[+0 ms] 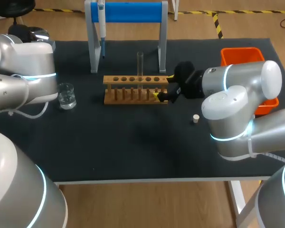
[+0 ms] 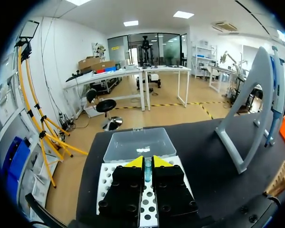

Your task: Invert the test tube, pick up the pipette, mount the tip to pipette, aspirate from beaker and dispense into the tube, eject the tip, return the pipette, and cap with the stopper.

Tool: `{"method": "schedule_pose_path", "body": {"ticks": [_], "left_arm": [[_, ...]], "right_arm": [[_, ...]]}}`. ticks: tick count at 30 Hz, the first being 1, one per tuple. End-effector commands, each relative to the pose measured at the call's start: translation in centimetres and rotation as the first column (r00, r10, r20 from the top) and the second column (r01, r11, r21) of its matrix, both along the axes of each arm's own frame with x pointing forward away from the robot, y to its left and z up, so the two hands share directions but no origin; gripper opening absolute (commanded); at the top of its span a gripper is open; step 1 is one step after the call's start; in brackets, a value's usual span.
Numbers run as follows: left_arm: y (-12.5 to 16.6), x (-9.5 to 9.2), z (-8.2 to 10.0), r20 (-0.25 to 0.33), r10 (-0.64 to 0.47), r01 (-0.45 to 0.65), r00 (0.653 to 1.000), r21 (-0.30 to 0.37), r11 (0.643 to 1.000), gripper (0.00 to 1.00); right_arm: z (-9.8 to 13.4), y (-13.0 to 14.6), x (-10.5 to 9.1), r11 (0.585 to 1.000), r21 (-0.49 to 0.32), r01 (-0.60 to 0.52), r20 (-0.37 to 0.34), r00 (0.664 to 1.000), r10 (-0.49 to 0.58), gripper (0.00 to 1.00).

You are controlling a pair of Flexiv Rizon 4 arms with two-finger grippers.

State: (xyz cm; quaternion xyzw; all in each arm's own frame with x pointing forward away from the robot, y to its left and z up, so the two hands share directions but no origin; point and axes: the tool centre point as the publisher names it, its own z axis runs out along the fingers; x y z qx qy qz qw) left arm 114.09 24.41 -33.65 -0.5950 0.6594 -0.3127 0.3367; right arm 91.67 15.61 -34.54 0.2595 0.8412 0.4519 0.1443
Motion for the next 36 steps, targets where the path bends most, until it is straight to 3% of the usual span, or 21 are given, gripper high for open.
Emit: {"method": "schedule_pose_path", "body": {"ticks": [1,16,17,22,25,28,30,31,36], "left_arm": [[-0.2,-0.5,1.1,0.009,-0.001,0.001,1.000,0.006,1.000,0.00],[-1.3,-2.5,6.5,0.079,-0.005,0.001,0.997,0.052,0.999,0.00],[-1.6,-2.9,7.1,0.105,-0.017,0.014,0.994,0.033,0.999,0.00],[-4.8,-5.2,10.2,0.129,-0.156,0.151,0.979,0.049,0.987,0.00],[-7.4,-7.2,12.2,0.142,-0.288,0.282,0.947,0.061,0.957,0.00],[-10.4,-9.6,14.0,0.142,-0.457,0.451,0.878,0.073,0.889,0.00],[-12.7,-11.5,15.2,0.126,-0.592,0.589,0.796,0.064,0.806,0.00],[-13.9,-12.7,15.8,0.125,-0.678,0.677,0.725,0.056,0.734,0.00],[-13.9,-12.7,15.8,0.125,-0.678,0.677,0.725,0.056,0.734,0.00]], "right_arm": [[0.0,-0.1,0.0,1.000,0.000,-0.001,-0.001,1.000,0.001,1.00],[0.0,-0.1,0.0,1.000,0.000,-0.001,-0.001,1.000,0.001,1.00],[0.0,-0.1,0.0,1.000,0.000,-0.001,-0.001,1.000,0.001,1.00],[0.0,-0.1,0.0,1.000,0.000,-0.001,-0.001,1.000,0.001,1.00],[0.0,-0.1,0.0,1.000,0.000,-0.001,-0.001,1.000,0.001,1.00],[0.0,-0.1,0.0,1.000,0.000,-0.001,-0.001,1.000,0.001,1.00],[0.0,-0.1,0.0,1.000,0.000,-0.001,-0.001,1.000,0.001,1.00],[0.0,-0.1,0.0,1.000,0.000,-0.001,-0.001,1.000,0.001,1.00],[0.0,-0.1,0.0,1.000,0.000,-0.001,-0.001,1.000,0.001,1.00]]}}
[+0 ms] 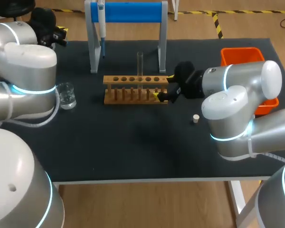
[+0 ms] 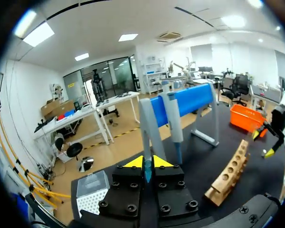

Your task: Invert the test tube, pick up the pipette, mount the tip to pipette, aspirate from beaker and dispense into the tube, eject the tip, return the pipette, and cap with the stopper.

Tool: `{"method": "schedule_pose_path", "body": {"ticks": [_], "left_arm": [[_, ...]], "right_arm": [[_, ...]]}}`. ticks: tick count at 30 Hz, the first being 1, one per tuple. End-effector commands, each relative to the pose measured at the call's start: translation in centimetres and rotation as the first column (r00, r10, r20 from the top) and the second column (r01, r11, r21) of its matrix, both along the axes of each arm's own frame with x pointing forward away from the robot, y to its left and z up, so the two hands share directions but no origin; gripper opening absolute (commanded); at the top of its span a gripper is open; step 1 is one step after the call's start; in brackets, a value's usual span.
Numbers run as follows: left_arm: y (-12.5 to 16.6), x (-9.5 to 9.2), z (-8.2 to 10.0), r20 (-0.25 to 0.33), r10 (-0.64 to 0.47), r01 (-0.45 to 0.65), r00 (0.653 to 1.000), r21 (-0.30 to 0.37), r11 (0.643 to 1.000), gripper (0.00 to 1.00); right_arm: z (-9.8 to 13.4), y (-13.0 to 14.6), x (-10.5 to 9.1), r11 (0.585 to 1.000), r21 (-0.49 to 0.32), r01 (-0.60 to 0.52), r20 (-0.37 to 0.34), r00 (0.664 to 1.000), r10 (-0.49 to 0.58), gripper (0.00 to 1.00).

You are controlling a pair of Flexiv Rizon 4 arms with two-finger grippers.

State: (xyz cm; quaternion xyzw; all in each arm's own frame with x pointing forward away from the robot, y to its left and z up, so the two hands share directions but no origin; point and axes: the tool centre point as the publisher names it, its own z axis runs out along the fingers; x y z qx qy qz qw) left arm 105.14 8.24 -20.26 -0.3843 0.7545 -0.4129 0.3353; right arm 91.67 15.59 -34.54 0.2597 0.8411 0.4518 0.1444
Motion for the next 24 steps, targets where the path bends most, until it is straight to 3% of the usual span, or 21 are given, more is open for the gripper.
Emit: {"method": "schedule_pose_path", "body": {"ticks": [1,20,24], "left_arm": [[2.2,-3.7,2.4,-0.059,-0.281,0.280,0.958,-0.029,0.960,0.00],[2.2,-3.7,2.4,-0.059,-0.281,0.280,0.958,-0.029,0.960,0.00],[-0.4,-7.3,3.3,-0.094,-0.359,0.360,0.929,-0.006,0.933,0.00]], "right_arm": [[0.1,0.0,0.0,1.000,0.000,-0.001,-0.001,1.000,0.001,1.00],[0.1,0.0,0.0,1.000,0.000,-0.001,-0.001,1.000,0.001,1.00],[0.1,0.0,0.0,1.000,0.000,-0.001,-0.001,1.000,0.001,1.00]]}}
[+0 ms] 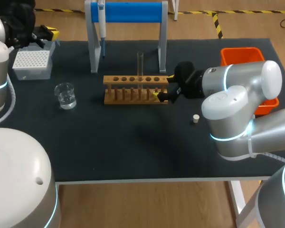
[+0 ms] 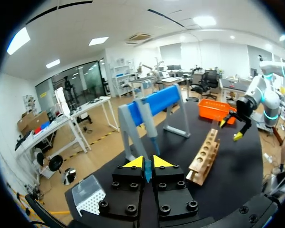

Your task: Invert the test tube, pick up the pipette, mount the tip to pipette, aspirate from beaker and dispense into the tube, eject the tip, return the pipette, and cap with the stopper.

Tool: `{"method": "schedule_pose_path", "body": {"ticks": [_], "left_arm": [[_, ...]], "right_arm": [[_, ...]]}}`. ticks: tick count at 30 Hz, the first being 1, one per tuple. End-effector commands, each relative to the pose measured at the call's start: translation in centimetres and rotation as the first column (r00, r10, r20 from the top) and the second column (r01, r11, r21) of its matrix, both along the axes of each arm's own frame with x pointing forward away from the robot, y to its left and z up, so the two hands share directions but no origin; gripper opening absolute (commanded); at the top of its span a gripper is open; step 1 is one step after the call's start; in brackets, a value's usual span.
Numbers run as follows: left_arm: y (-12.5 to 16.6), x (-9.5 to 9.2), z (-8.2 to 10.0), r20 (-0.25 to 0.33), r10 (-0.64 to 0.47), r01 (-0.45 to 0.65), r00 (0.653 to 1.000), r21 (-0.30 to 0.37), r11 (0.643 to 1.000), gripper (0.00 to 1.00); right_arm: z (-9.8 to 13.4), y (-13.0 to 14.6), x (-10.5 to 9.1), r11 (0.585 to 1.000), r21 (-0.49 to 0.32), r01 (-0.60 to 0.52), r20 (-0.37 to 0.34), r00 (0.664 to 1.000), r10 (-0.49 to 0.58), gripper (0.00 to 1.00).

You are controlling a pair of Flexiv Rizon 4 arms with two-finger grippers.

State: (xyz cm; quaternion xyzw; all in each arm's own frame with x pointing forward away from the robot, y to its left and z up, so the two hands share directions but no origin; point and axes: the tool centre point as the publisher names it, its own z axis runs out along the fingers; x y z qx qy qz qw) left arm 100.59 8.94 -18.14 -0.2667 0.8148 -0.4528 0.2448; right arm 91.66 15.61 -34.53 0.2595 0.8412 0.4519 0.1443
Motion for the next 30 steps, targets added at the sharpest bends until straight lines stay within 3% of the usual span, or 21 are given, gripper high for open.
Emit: {"method": "schedule_pose_path", "body": {"ticks": [1,8,17,30], "left_arm": [[-1.8,-3.6,1.4,-0.054,-0.065,0.067,0.996,0.022,0.998,0.00],[-7.2,-8.3,2.9,-0.137,-0.196,0.206,0.971,0.061,0.977,0.00],[-13.2,-11.7,4.6,-0.248,-0.273,0.302,0.929,0.085,0.950,0.00],[-18.8,-15.2,5.5,-0.274,-0.338,0.379,0.900,0.111,0.919,0.00]], "right_arm": [[0.0,-0.1,0.0,1.000,0.000,-0.001,-0.001,1.000,0.001,1.00],[0.0,-0.1,0.0,1.000,0.000,-0.001,-0.001,1.000,0.001,1.00],[0.0,-0.1,0.0,1.000,0.000,-0.001,-0.001,1.000,0.001,1.00],[0.0,-0.1,0.0,1.000,0.000,-0.001,-0.001,1.000,0.001,1.00]]}}
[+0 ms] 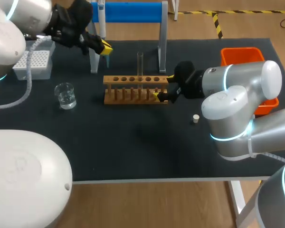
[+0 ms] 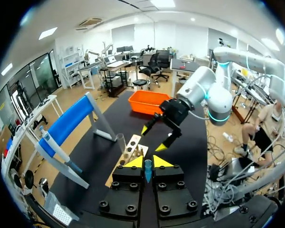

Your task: Invert the test tube, pick up the pipette, mount the tip to pipette, aspirate from beaker and dispense into the tube, eject the tip, return the pipette, and cap with the stopper.

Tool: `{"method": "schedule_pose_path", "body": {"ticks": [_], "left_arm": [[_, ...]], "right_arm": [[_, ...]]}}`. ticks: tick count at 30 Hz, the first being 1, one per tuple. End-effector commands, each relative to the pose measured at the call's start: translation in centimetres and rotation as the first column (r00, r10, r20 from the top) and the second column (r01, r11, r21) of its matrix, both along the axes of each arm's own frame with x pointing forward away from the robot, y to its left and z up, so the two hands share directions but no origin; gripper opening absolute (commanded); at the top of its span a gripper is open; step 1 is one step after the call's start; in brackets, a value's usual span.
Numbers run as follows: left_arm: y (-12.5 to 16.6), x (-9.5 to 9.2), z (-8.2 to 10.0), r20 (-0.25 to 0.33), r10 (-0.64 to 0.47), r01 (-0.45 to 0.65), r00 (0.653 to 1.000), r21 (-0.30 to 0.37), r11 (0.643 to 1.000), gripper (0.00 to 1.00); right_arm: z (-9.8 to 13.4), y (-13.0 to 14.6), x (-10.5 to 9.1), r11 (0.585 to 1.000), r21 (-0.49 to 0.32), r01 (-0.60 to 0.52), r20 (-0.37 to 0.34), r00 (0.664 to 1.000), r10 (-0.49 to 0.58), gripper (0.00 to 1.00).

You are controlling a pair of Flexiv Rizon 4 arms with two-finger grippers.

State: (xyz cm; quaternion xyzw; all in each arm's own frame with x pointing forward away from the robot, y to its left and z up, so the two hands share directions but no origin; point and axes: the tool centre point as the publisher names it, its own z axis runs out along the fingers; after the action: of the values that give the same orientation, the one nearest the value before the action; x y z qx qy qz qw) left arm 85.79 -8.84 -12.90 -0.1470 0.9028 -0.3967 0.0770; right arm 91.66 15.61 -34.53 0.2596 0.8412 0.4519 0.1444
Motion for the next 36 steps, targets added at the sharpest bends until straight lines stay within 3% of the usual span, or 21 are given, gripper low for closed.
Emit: {"method": "schedule_pose_path", "body": {"ticks": [1,19,36], "left_arm": [[-1.5,-0.7,0.2,-0.014,-0.016,0.017,1.000,0.022,1.000,0.00],[-7.4,-3.3,1.0,-0.054,-0.085,0.078,0.995,-0.121,0.990,0.00],[-9.1,-3.4,1.1,-0.058,-0.123,0.115,0.991,-0.126,0.985,0.00]], "right_arm": [[0.0,-0.1,0.0,1.000,0.000,-0.001,-0.001,1.000,0.001,1.00],[0.0,-0.1,0.0,1.000,0.000,-0.001,-0.001,1.000,0.001,1.00],[0.0,-0.1,0.0,1.000,0.000,-0.001,-0.001,1.000,0.001,1.00]]}}
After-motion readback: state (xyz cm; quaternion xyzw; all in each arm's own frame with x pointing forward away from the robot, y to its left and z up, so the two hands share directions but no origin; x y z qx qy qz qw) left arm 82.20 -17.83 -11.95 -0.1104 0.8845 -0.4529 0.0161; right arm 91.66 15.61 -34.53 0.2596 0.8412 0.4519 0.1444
